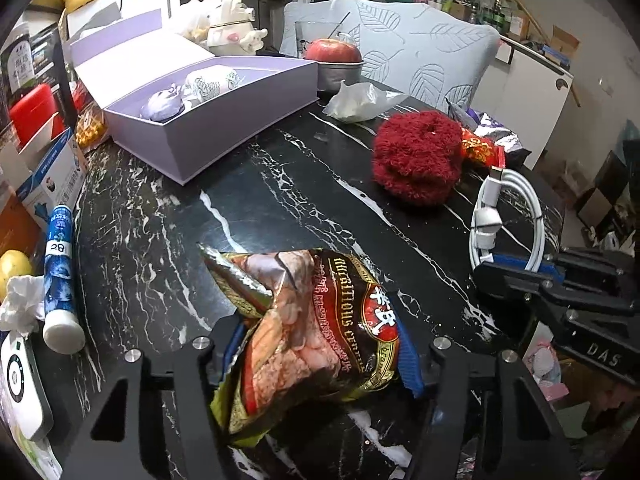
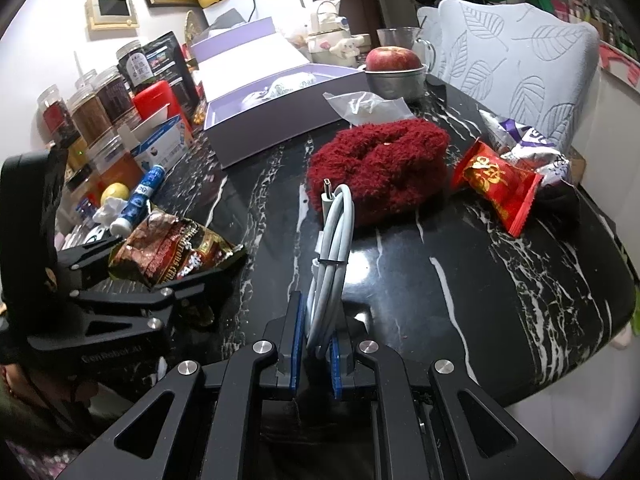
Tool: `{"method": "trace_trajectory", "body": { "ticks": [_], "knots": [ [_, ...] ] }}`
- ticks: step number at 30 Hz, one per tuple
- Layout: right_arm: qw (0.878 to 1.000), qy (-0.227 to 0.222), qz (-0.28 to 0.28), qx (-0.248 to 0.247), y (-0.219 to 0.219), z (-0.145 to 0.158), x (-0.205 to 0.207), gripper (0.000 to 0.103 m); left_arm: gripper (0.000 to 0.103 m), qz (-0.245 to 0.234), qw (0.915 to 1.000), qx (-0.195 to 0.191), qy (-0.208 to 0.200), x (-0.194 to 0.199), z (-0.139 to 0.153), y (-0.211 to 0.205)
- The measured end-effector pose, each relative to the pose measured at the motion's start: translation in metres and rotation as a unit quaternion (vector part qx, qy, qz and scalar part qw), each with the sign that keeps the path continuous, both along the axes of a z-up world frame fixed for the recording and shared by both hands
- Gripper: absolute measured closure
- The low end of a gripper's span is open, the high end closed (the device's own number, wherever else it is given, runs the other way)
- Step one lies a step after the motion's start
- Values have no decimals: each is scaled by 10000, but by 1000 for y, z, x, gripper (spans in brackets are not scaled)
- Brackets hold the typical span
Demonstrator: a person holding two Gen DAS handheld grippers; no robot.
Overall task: Organize soft objects
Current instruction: 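Carry the snack packet with the left tool while the right tool carries the cable to the box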
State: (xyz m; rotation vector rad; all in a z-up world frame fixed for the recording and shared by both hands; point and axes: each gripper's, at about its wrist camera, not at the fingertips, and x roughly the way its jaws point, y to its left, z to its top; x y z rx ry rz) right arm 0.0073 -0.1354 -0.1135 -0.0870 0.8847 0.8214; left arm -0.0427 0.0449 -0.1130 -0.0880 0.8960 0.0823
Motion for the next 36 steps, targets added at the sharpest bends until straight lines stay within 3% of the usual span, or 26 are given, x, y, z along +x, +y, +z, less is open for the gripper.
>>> {"method": "trace_trajectory", "body": {
  "ticks": [17,36],
  "knots": [
    [9992,-206,274,183,12,18,-5,92,43,132,9984,87,-538,-7,37,18],
    [9905,-1092,690,478,62,94,23,92,42,418,9855,689,-1493,23,109,77]
  ]
}}
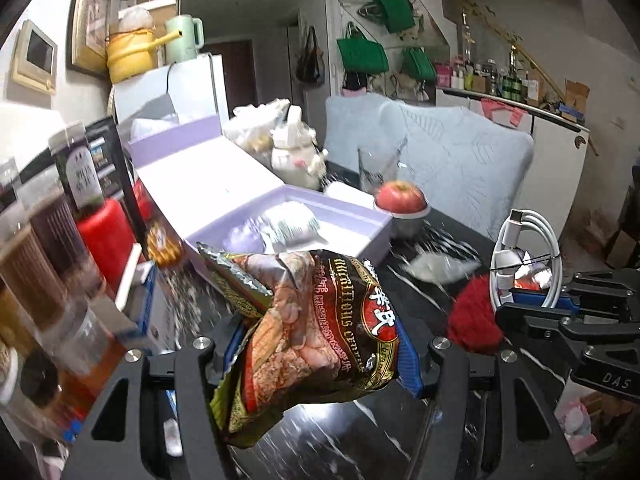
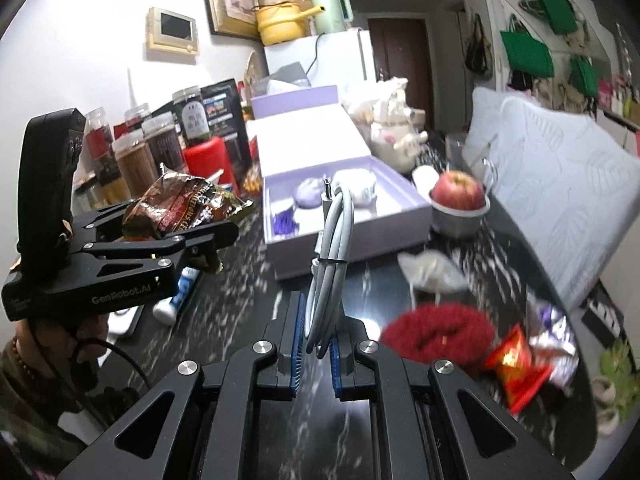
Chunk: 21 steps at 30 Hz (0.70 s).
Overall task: Organize soft objects
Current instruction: 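Carry the snack packet with the left tool while the right tool carries the cable to the box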
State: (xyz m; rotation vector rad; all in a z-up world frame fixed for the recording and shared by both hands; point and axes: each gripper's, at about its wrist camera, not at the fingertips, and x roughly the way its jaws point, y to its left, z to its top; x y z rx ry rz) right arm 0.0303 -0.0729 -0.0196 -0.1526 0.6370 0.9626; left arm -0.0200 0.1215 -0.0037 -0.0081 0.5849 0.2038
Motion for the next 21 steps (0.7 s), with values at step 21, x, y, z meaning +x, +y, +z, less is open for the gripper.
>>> {"method": "trace_trajectory", "body": {
  "ticks": [21],
  "knots": [
    [9964,-755,349,134,70,78,75,92,43,348,9970,168,-678,73,52,50]
  ]
}}
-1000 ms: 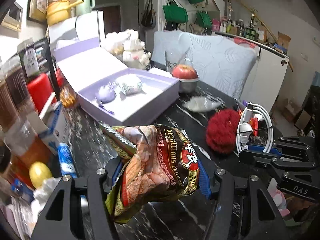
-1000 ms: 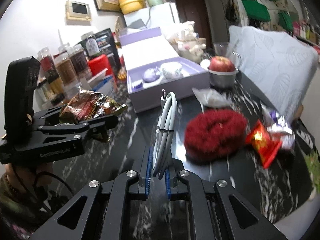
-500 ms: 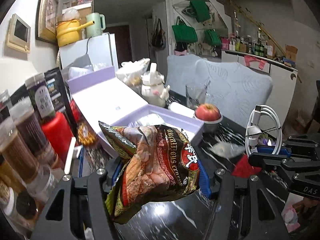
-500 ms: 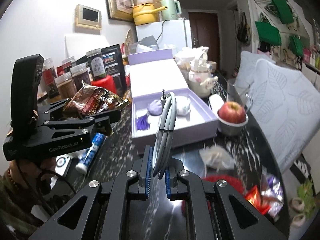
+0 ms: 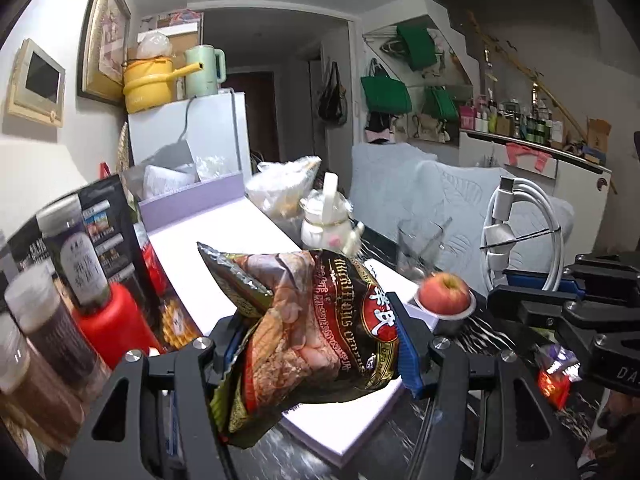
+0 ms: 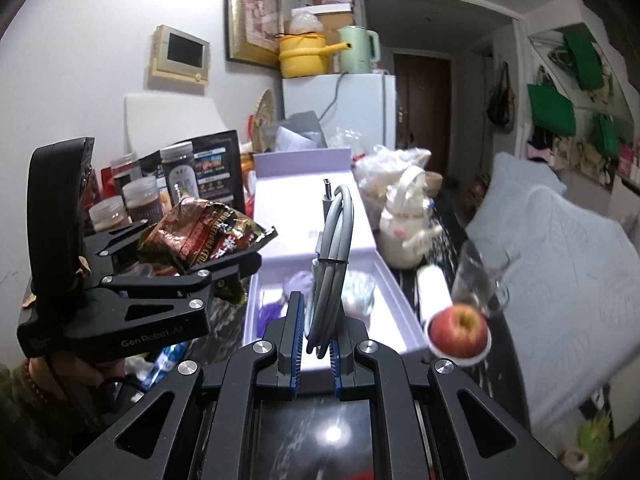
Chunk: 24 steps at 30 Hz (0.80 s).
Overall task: Organize soft objects
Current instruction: 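Carry the snack packet with the left tool while the right tool carries the cable to the box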
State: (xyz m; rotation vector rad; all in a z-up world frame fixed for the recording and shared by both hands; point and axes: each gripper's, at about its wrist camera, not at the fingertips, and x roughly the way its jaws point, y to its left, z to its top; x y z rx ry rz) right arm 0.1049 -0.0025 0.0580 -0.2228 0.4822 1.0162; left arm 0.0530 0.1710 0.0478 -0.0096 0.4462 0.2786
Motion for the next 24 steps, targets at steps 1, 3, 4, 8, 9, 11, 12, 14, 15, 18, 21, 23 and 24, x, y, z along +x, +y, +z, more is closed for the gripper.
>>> {"method": "trace_trajectory", "body": {
  "ticks": [1,3,4,8,9,11,12,14,15,18,21,23,24],
  "knots": [
    [10000,-40,42,-19,4,3,3,92,43,19,10000,20,-9,3,2,2],
    [9999,-118,112,-41,12,9,9,92,43,95,9999,19,-46,12,6,11],
    [9998,-159,149,-51,17,12,13,92,43,139,9999,-1,-71,14,8,15],
    [9993,-287,229,-88,36,19,26,92,43,566,9982,20,-214,29,12,37],
    [9993,-288,235,-87,43,20,30,92,42,612,9979,-8,-215,33,12,41],
    [9993,-272,258,-78,51,20,37,92,42,687,9973,-106,-220,40,12,52],
    [9993,-247,286,-57,57,20,42,92,42,736,9969,-161,-213,44,11,58],
    [9993,-186,311,9,64,20,49,92,42,810,9962,-246,-192,51,9,68],
    [9994,-142,327,27,69,19,54,92,42,837,9960,-269,-176,55,7,72],
    [9994,-59,340,18,84,14,68,92,43,907,9955,-280,-87,65,-2,84],
    [9994,35,331,-19,95,6,82,92,43,971,9949,-252,107,75,-13,92],
    [9994,128,310,-66,104,-3,93,91,42,980,9945,-256,252,82,-21,98],
    [9994,177,287,-80,109,-7,98,91,42,1007,9941,-258,308,85,-24,101]
  ]
}}
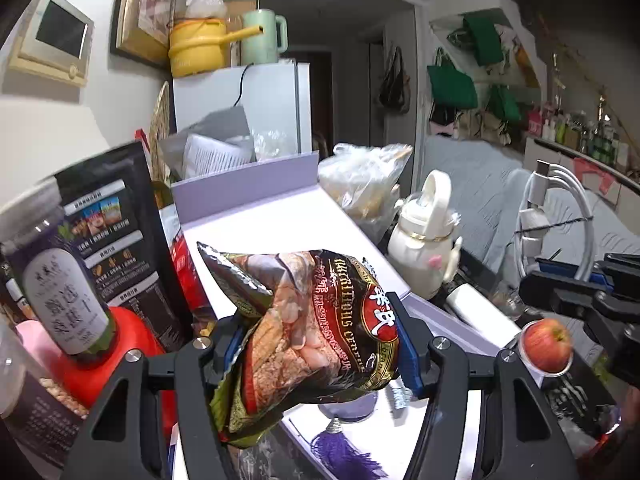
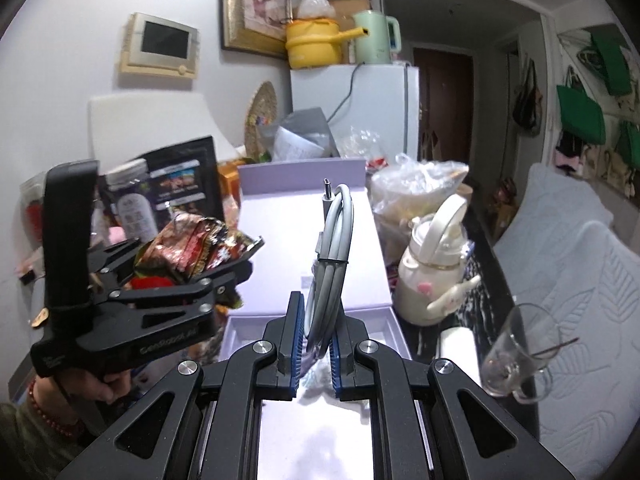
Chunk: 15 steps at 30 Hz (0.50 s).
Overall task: Organize soft objects
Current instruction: 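Carry the snack packet with the left tool while the right tool carries the cable to the box, then open the left tool over the gift box while the right tool releases the cable inside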
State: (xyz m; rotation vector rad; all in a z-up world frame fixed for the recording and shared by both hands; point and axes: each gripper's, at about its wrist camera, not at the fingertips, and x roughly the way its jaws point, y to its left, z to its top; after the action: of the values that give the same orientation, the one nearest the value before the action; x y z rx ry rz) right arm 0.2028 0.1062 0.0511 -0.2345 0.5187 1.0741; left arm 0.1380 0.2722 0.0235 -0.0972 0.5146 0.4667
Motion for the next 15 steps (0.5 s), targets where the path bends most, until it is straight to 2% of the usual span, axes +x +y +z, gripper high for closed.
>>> {"method": "trace_trajectory", "body": {
  "ticks": [6,15],
  "knots": [
    [9994,314,-100,-99,19,-26,29,92,43,72,9990,-167,403,19,-26,15],
    [9978,449,-164,-454,29,-50,47,92,43,-23,9938,-323,1061,47,-66,15]
  ]
}}
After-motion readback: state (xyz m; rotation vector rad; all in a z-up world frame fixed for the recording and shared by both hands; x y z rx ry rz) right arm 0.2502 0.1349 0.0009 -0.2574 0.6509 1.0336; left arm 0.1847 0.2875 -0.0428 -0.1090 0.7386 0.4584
